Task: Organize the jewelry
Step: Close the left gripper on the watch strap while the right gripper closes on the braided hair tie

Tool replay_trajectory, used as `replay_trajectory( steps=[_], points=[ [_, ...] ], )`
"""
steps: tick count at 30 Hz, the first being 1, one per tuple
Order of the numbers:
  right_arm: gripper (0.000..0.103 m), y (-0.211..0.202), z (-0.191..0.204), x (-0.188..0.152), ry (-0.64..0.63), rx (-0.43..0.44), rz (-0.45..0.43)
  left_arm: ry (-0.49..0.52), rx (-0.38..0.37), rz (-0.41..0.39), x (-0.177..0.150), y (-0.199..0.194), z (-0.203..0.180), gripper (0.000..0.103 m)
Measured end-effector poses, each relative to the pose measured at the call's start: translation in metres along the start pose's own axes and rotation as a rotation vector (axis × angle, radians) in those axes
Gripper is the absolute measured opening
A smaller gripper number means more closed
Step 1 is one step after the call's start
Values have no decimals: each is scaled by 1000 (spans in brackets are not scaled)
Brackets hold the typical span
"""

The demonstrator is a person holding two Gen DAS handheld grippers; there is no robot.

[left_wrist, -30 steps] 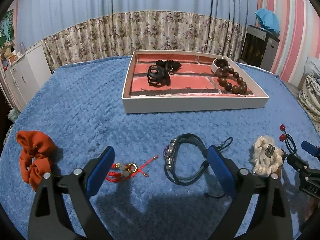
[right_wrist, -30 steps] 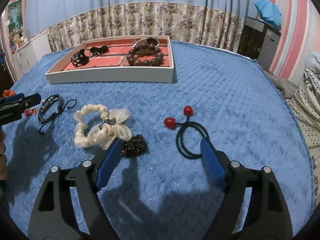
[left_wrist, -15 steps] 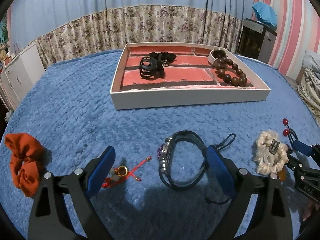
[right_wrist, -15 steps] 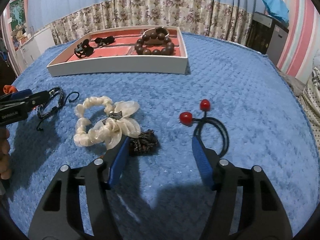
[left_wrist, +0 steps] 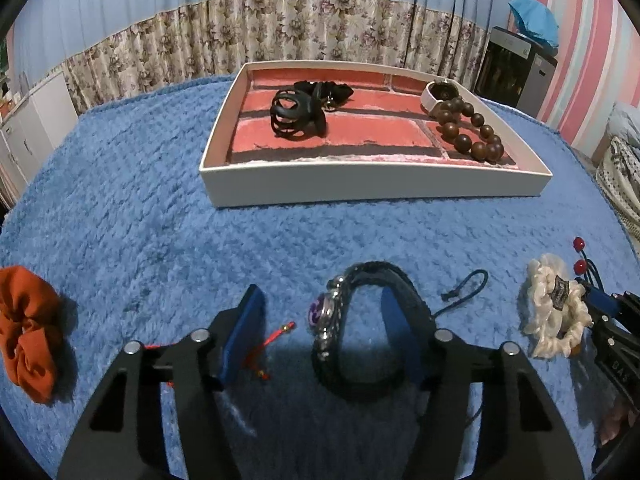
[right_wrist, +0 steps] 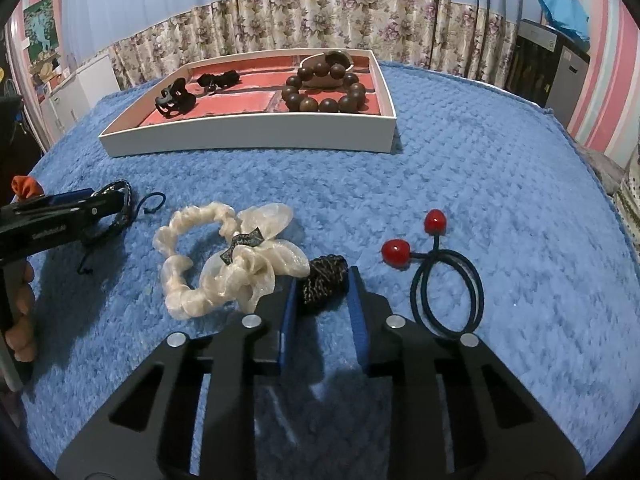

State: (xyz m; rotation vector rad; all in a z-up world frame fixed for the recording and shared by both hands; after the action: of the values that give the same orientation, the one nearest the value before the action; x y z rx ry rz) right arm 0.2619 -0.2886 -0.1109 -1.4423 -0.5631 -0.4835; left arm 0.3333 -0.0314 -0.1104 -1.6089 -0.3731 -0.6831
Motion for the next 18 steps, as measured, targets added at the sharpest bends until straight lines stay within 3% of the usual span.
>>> replay_trajectory(
  steps=[2, 8, 10, 18],
  points=[
    [22, 0, 0, 1, 0, 1, -1, 9, 10, -1, 2, 2, -2, 58],
    [21, 2, 0, 2, 3, 2, -5, 13, 6, -16, 3, 2, -2, 37],
    [21, 2, 1, 2, 2, 3, -6, 11, -8, -18, 2, 2, -1, 25],
    [18, -1, -2, 3, 8, -8, -18, 14, -17, -33, -1, -5, -1, 17]
  ],
)
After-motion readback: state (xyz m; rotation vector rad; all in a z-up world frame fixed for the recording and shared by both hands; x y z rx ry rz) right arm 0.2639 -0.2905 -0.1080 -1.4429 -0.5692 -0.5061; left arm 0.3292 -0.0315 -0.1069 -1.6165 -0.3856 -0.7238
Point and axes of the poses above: each gripper's, at about its wrist camera, not at the fingertips, and y roughly the way its jaws point, z to its left, x to its top, the point moved 1 cm from there along y, roughly the way its jaws point
